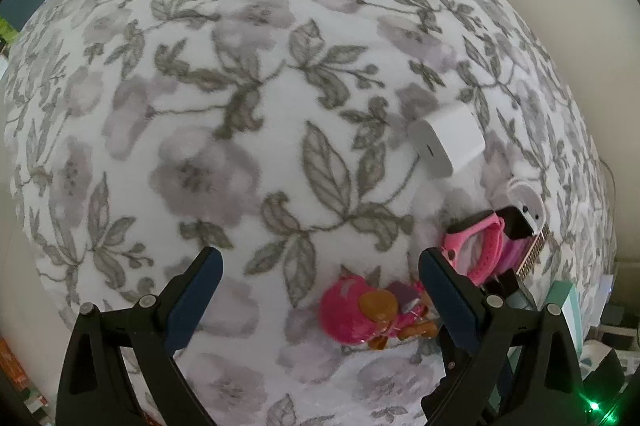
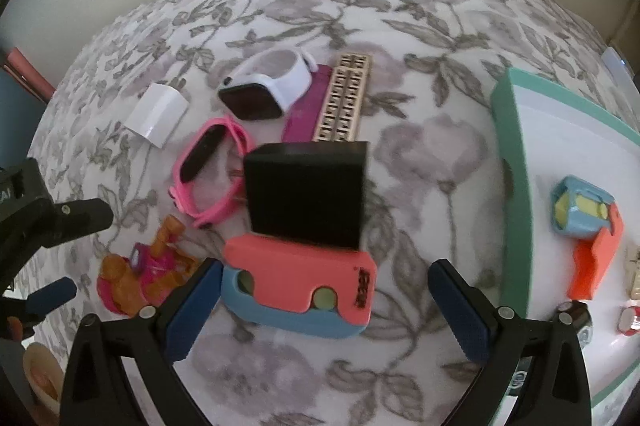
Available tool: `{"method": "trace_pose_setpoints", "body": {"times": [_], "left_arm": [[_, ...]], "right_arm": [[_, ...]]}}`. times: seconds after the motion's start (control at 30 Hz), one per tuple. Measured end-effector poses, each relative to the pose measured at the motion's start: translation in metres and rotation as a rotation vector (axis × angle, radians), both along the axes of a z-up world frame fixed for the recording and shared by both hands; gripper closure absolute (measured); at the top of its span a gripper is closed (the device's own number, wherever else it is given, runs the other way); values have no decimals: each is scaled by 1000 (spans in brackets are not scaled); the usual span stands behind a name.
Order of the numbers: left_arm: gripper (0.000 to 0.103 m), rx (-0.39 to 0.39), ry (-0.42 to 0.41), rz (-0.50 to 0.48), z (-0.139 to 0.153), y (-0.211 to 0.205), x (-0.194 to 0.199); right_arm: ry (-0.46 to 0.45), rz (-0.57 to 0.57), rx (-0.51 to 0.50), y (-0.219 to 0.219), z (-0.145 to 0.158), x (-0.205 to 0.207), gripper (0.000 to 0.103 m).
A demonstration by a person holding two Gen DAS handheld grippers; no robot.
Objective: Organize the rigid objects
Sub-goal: 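Grasp the pink-and-blue case with the right tool while the left tool grasps the pink-haired doll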
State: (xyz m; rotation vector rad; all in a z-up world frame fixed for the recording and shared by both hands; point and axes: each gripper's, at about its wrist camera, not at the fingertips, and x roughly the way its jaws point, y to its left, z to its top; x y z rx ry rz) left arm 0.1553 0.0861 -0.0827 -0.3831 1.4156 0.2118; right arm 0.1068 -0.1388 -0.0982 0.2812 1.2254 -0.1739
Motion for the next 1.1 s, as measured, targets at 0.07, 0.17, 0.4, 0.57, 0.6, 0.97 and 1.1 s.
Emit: {"method": "trace_pose_setpoints", "body": {"times": [0.07,0.17,0.4,0.57,0.6,0.97,1.1], "left_arm": [[5,-5,3,-9,-2,-4,0],[5,-14,9,-24,-4,-8,1],[5,-7,6,-94,-9,-41,-2],[5,12,23,-143,-17,-63,-1],[4,16,26,-149,-19,-66,-1],[4,59,70,-204,-53,-101,-6],[4,78,66,-221,-62,-108,-5]], "right_arm": [[6,-3,0,-4,0,-3,0],[14,-8,1,-12,0,-8,1],[19,17,5,-18,6,-21,4],[20,25,10,-18,7,-20,11],[20,28,11,-18,8,-21,12],[23,63,-29,-14,9,-25,15],[24,72,-52,-12,8,-26,15]]}}
